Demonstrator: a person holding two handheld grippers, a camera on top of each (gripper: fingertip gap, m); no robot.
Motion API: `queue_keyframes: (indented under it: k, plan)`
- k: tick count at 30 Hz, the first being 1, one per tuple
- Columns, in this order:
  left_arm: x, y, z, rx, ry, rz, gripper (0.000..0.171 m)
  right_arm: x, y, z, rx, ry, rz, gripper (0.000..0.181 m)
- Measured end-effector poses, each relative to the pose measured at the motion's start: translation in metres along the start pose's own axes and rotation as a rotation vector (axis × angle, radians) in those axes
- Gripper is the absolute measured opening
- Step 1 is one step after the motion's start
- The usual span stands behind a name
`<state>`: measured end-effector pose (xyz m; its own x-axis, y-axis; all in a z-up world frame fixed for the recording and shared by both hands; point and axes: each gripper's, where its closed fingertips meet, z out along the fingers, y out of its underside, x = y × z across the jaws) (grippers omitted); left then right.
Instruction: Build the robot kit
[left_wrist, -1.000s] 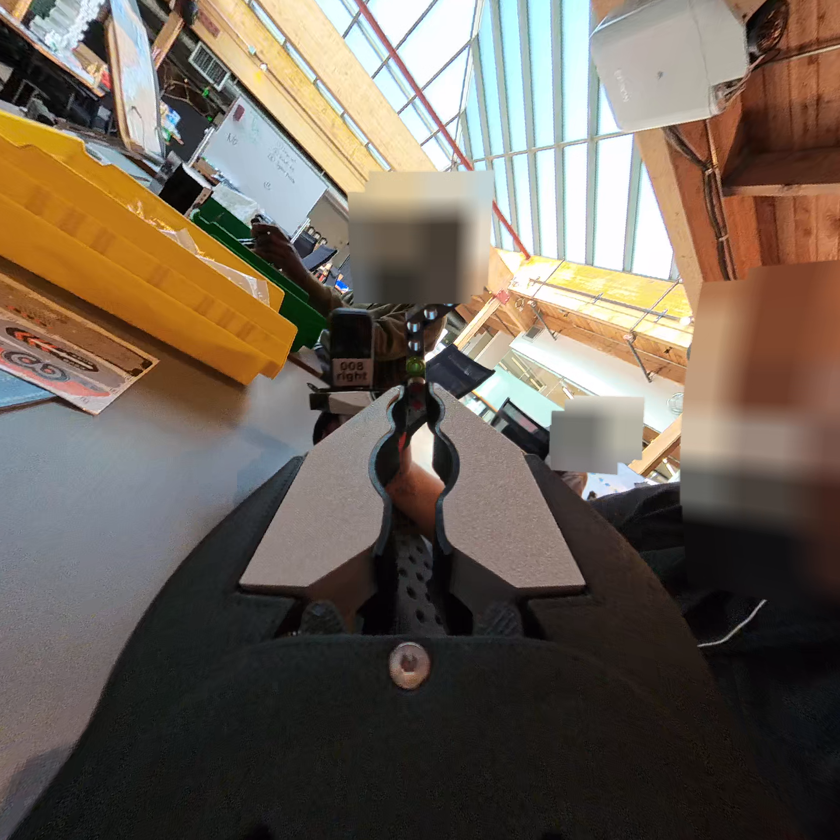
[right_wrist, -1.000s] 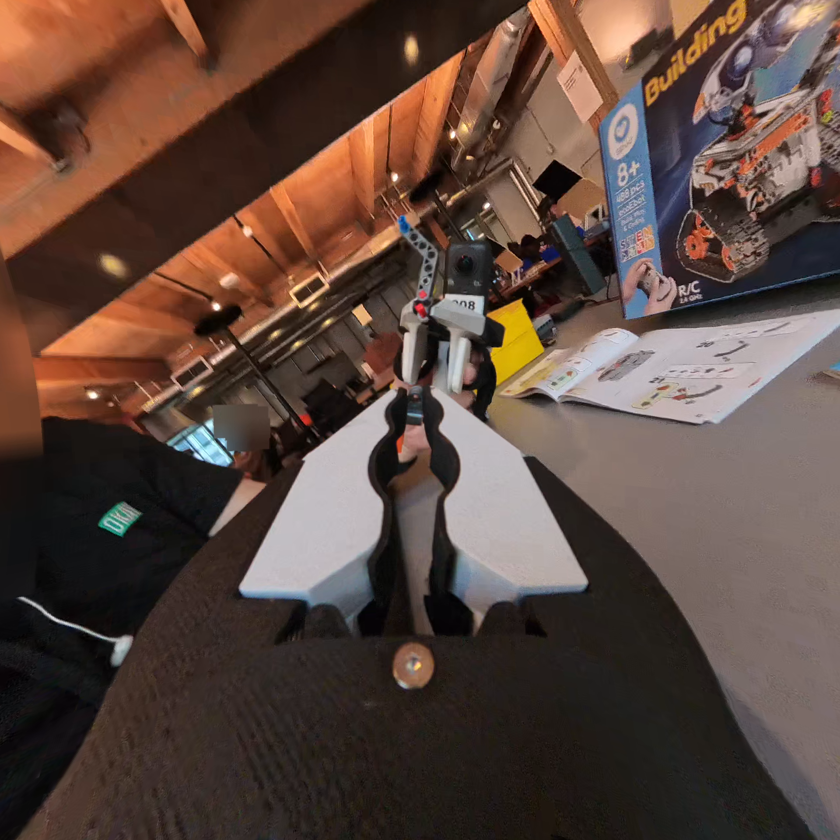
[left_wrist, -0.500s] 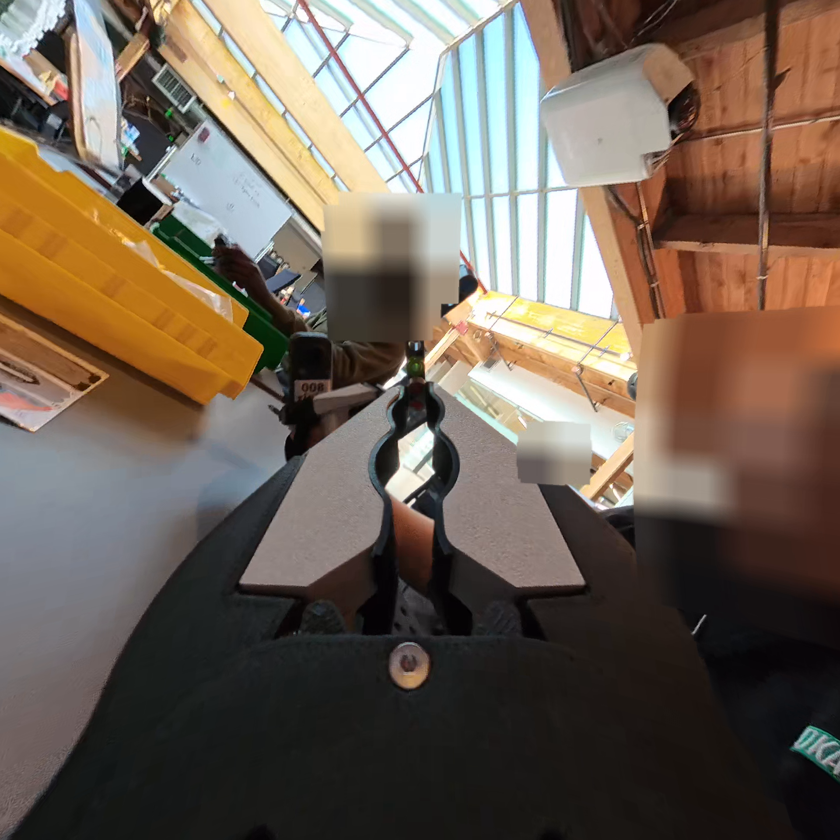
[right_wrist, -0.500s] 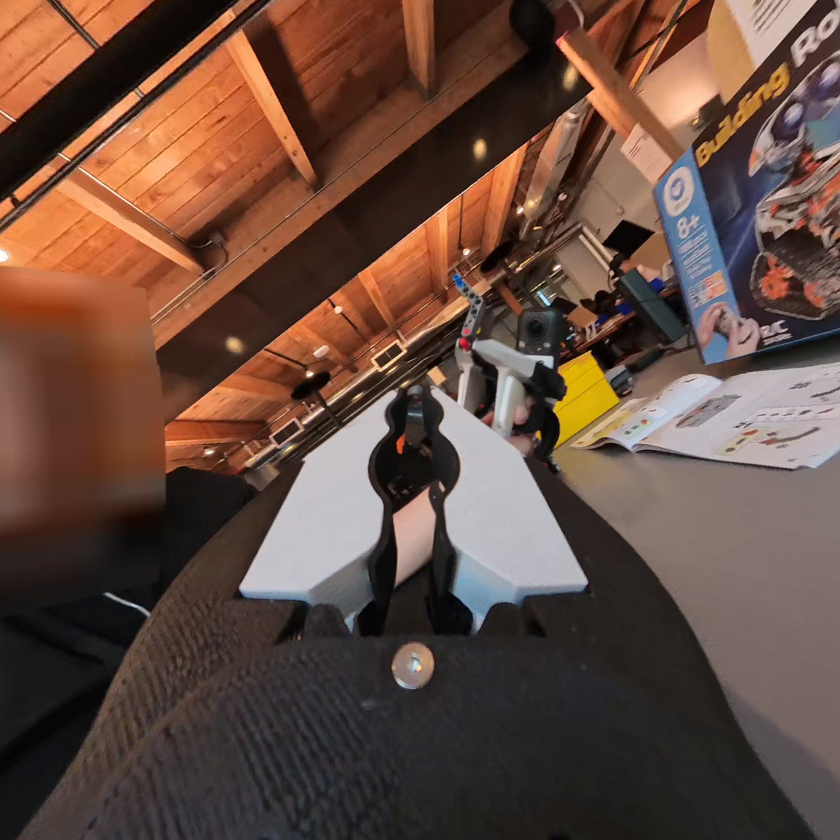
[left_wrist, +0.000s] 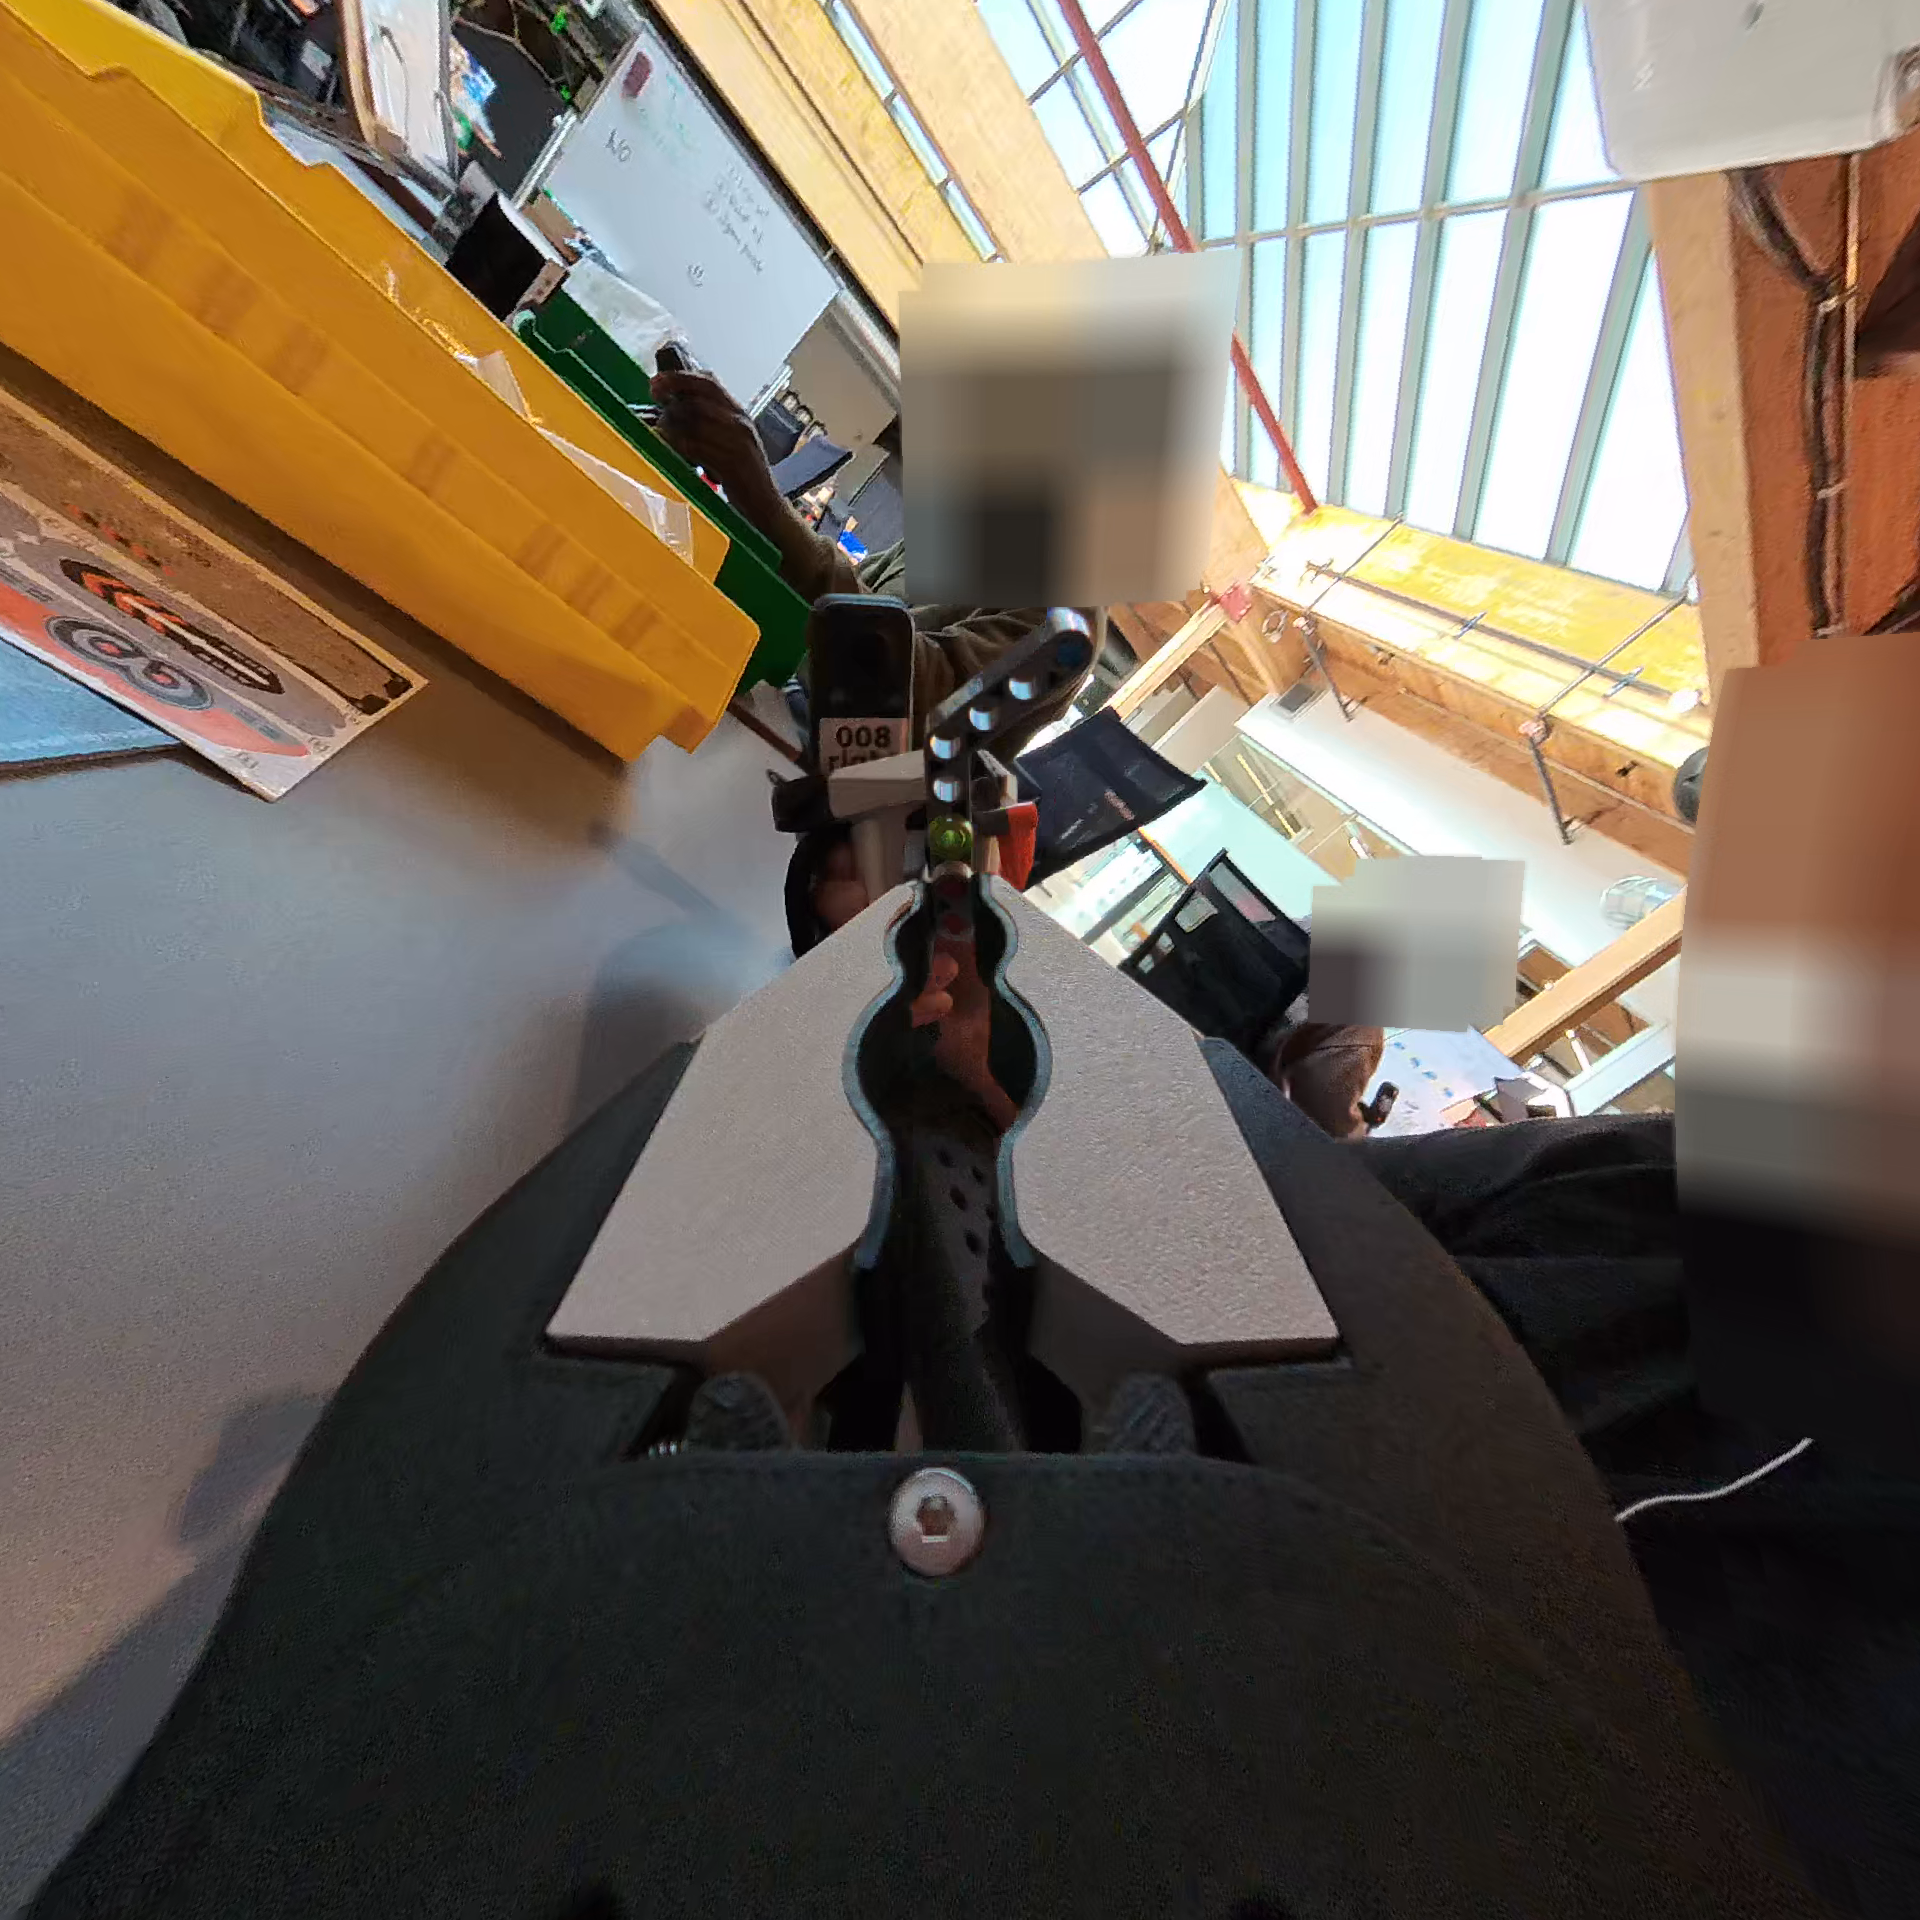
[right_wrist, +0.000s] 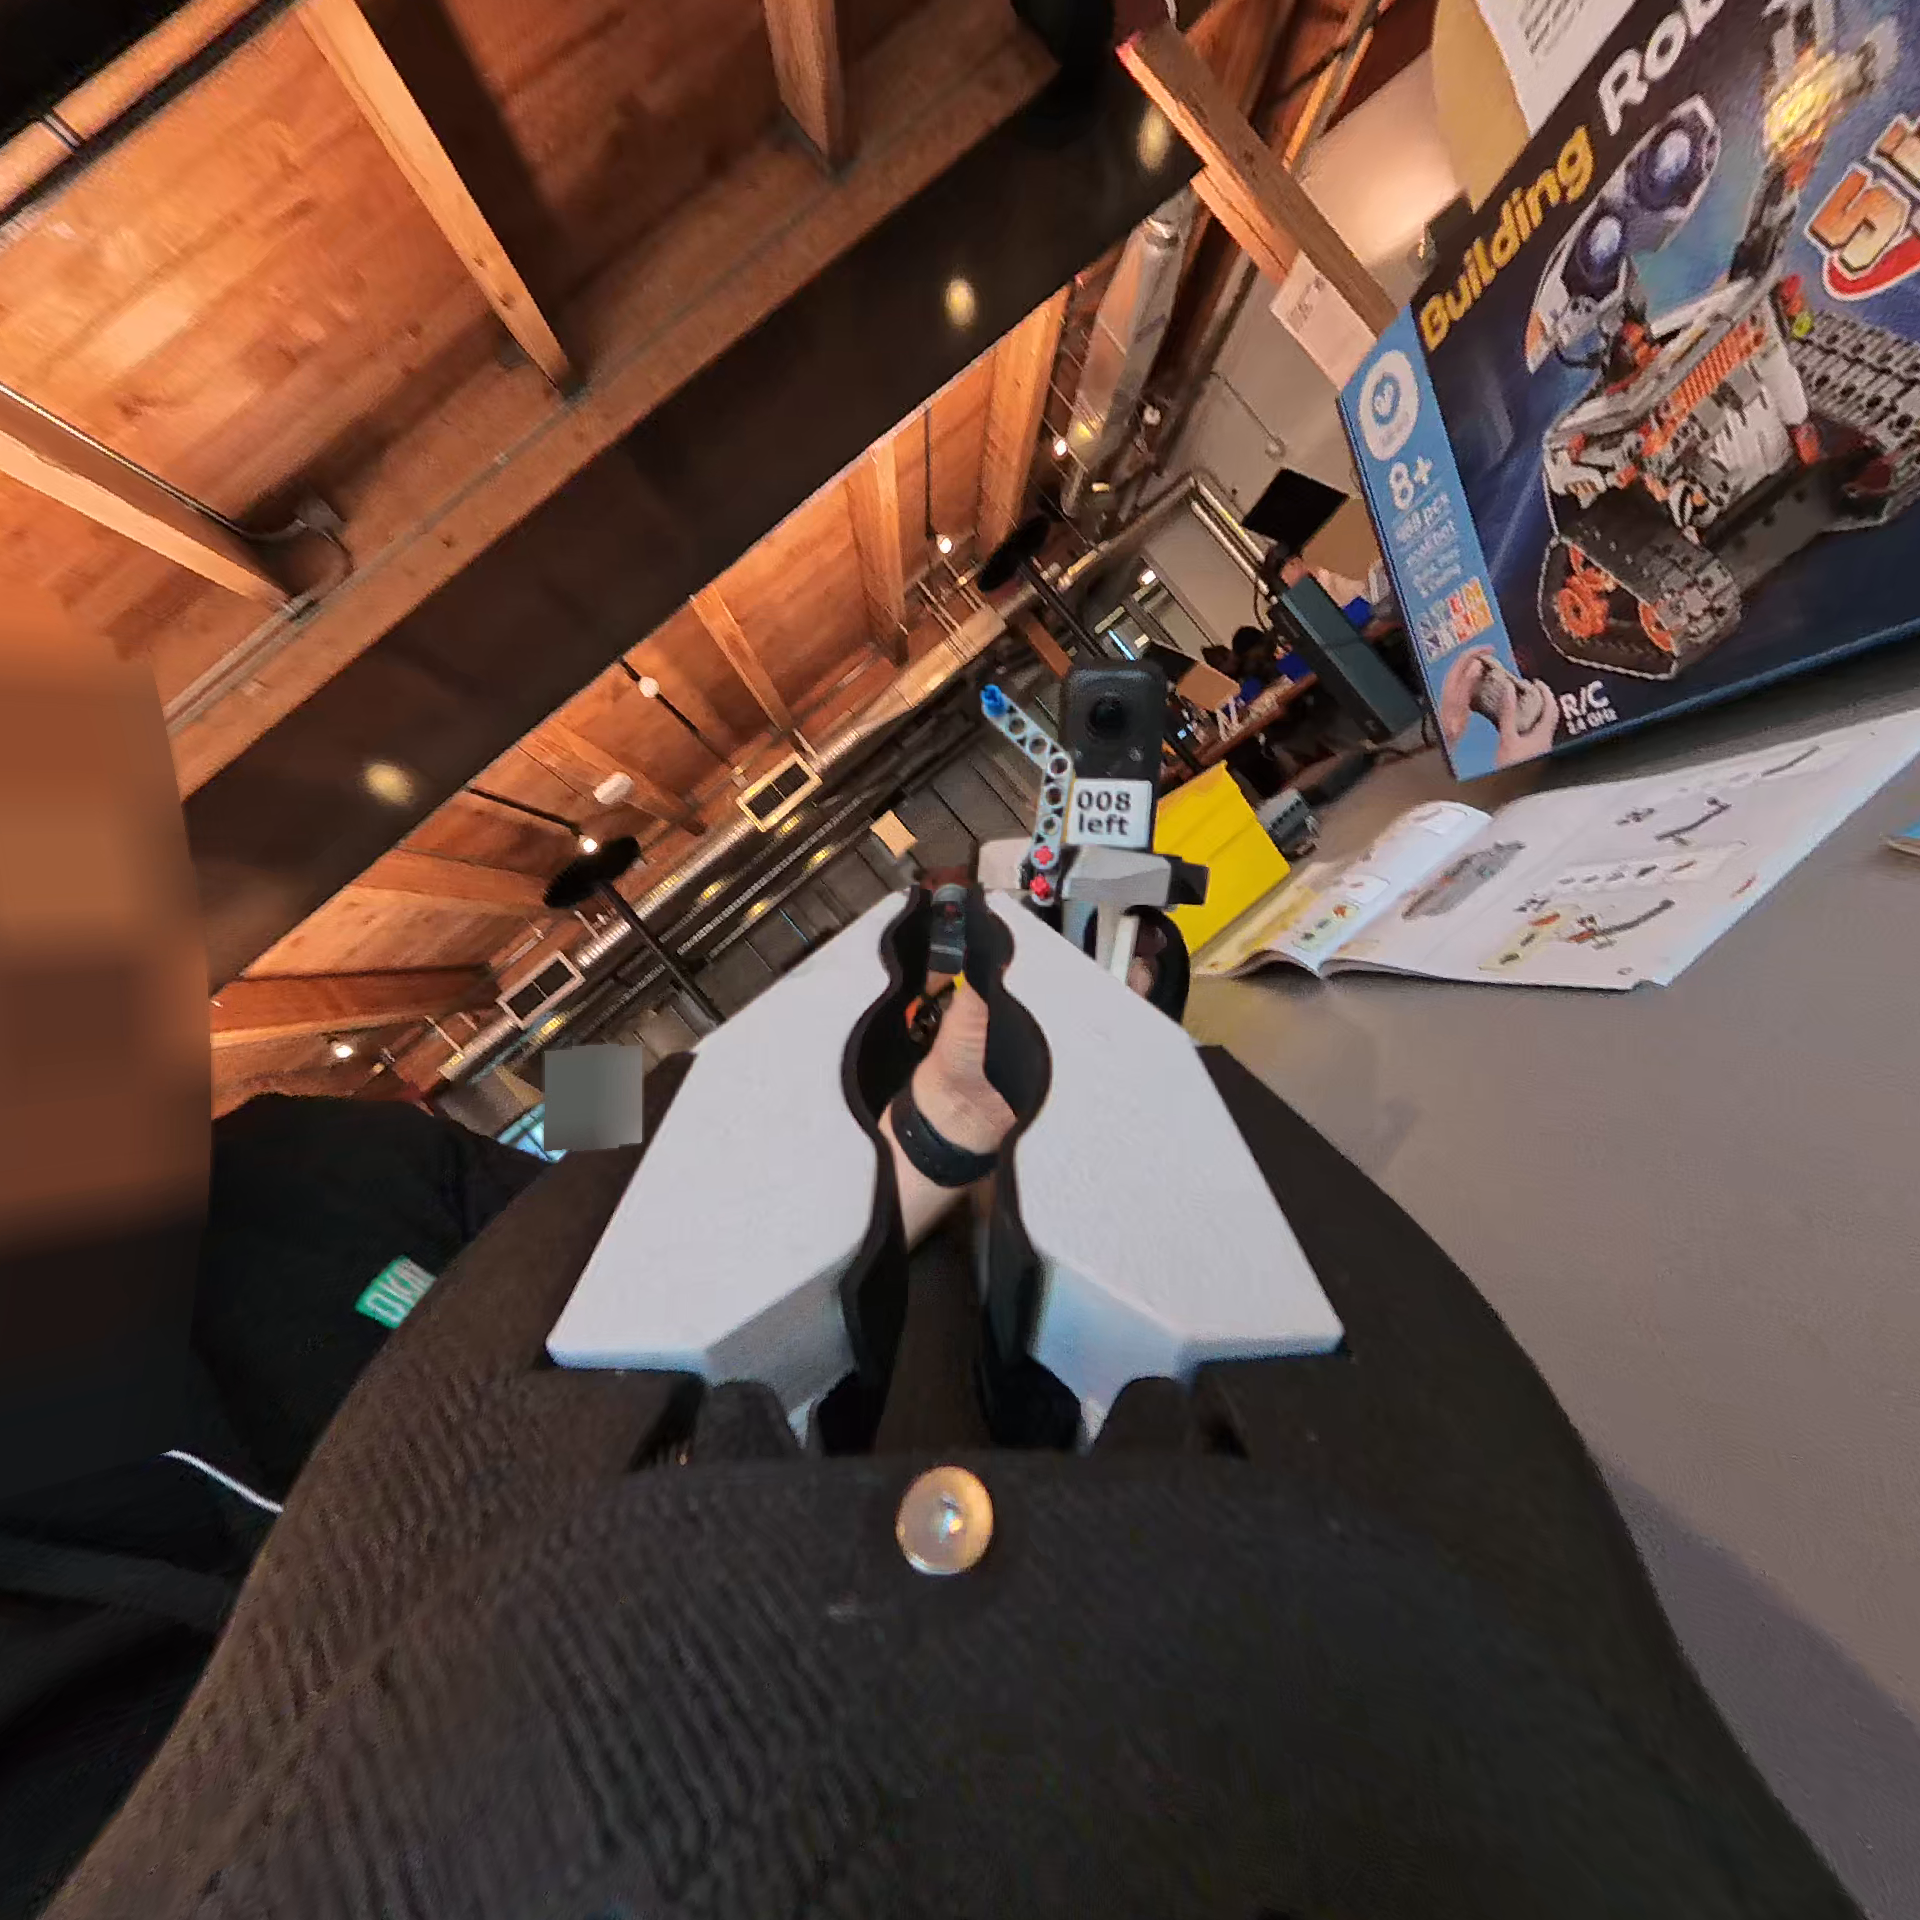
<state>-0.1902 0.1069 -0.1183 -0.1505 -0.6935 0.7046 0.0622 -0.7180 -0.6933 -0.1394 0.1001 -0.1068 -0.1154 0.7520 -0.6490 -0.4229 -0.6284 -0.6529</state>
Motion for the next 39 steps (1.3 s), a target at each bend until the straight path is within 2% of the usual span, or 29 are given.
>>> queue_keyframes:
  k: [8,13,15,17,20,23,27,30,36,39]
  plan:
    - [-0.007,0.004,0.0,-0.023,-0.022,-0.012,0.005,0.012,0.017,0.008,-0.106,0.14,-0.153,0.005]
    - [-0.014,0.009,-0.001,-0.067,-0.084,0.021,0.005,0.03,0.013,0.002,-0.125,0.307,-0.283,0.006]
    - [-0.018,0.009,-0.004,-0.08,-0.117,0.032,0.005,0.043,0.017,-0.003,-0.177,0.41,-0.3,0.006]
    - [-0.021,0.007,-0.009,-0.092,-0.158,0.05,0.005,0.049,0.026,-0.005,-0.284,0.487,-0.288,0.006]
    - [-0.024,0.007,-0.016,-0.116,-0.208,0.06,0.005,0.072,0.051,-0.024,-0.61,0.712,-0.311,0.006]
    - [-0.025,0.008,-0.018,-0.123,-0.22,0.048,0.005,0.081,0.069,-0.039,-0.915,0.846,-0.33,0.006]
    - [-0.033,0.019,-0.016,-0.187,-0.254,0.039,0.006,0.085,0.083,-0.052,-1.175,0.933,-0.359,0.007]
    - [-0.034,0.025,-0.013,-0.213,-0.251,0.025,0.006,0.09,0.091,-0.063,-1.303,0.975,-0.364,0.007]
    - [-0.033,0.029,-0.011,-0.234,-0.246,0.027,0.006,0.092,0.094,-0.063,-1.296,0.948,-0.34,0.009]
    - [-0.034,0.028,-0.012,-0.23,-0.244,0.021,0.006,0.088,0.084,-0.06,-1.219,0.93,-0.336,0.016]
